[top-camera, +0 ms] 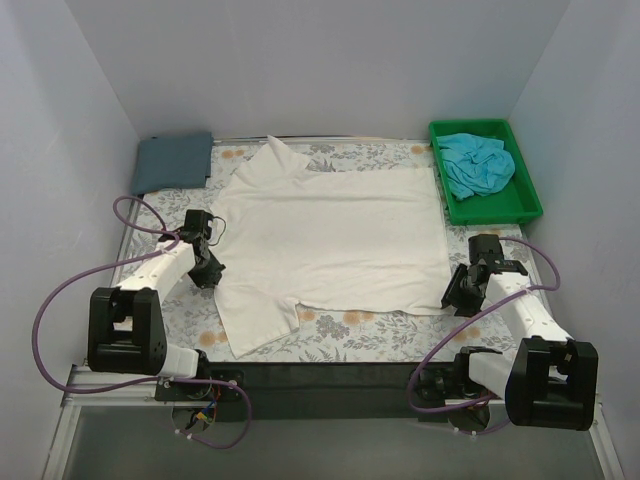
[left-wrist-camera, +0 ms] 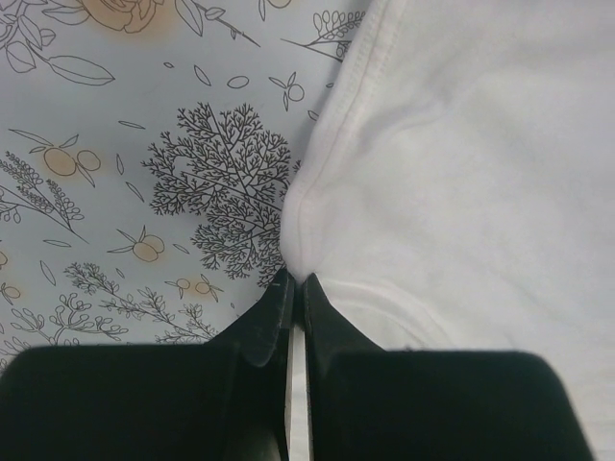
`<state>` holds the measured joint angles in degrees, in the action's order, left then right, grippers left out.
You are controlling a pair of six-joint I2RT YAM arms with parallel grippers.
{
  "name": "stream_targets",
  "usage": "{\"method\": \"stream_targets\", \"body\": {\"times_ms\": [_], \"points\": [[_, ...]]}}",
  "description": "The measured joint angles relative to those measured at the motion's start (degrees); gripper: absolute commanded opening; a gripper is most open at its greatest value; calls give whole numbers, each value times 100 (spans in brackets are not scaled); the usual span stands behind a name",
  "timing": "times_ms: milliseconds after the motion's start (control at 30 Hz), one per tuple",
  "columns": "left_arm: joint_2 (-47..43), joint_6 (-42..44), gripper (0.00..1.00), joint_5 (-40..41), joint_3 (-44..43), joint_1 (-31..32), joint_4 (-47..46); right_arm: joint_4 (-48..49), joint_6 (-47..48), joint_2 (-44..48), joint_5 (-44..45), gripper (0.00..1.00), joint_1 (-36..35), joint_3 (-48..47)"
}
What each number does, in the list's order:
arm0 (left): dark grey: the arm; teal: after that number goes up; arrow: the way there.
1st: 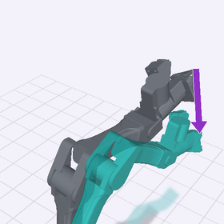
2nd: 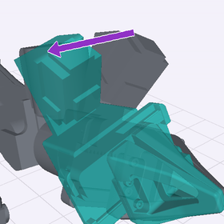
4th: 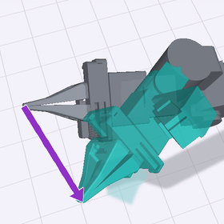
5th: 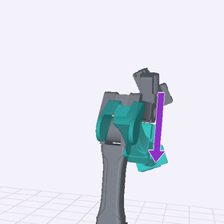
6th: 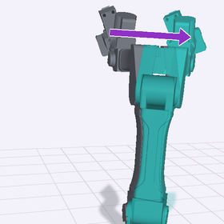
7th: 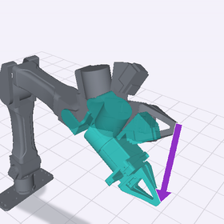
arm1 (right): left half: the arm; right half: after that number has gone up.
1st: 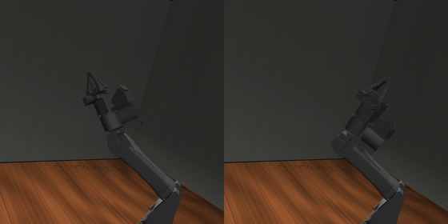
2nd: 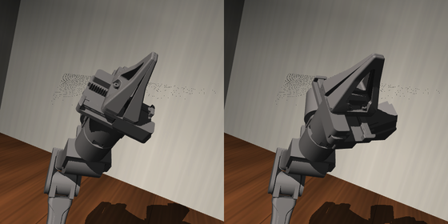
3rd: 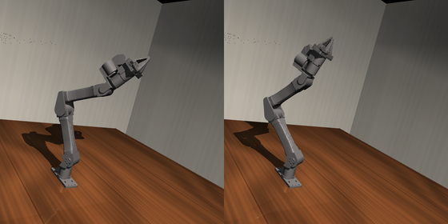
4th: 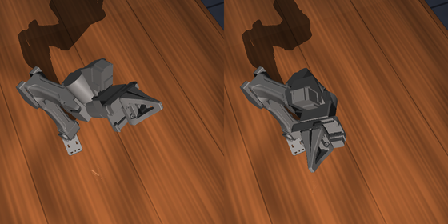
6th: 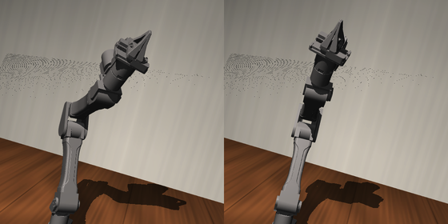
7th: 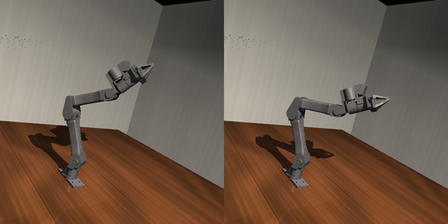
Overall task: Fold and stack the t-shirts
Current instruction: Flatten the tshirt out, then fold the tshirt
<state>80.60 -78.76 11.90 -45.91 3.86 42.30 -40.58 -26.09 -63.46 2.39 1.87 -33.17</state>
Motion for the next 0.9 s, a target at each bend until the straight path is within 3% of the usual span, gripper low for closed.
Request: {"method": "stream_targets", "body": {"times_ms": [500,633,767,900], "points": [[-33,37,0,-52,0,0,13,199,-101,-330,61,38,0,87],[-33,37,0,-52,-2,0,20,203,-116,-337,63,26,0,87],[-33,44,0,-57,-85,0,116,192,-164,-334,74,3,-2,94],[-33,66,0,-66,-269,0,216,70,-162,-302,85,1,0,61]]}}
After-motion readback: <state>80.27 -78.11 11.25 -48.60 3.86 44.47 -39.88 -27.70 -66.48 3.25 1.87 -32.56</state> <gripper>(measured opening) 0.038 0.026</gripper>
